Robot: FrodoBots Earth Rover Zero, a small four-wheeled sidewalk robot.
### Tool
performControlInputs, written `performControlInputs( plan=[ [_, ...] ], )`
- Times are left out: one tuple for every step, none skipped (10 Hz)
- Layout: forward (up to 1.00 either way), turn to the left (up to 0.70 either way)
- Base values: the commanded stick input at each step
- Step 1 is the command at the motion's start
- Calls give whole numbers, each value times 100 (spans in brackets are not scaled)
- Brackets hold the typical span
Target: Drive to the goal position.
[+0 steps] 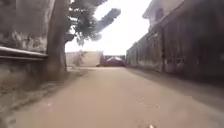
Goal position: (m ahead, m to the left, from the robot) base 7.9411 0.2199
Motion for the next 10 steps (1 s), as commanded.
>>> performControlInputs(
  plan=[
    [100, 0],
    [100, 0],
    [100, 0],
    [100, 0],
    [100, 0],
    [100, 0],
    [100, 0],
    [100, 0],
    [100, 0],
    [100, 0]
  ],
)
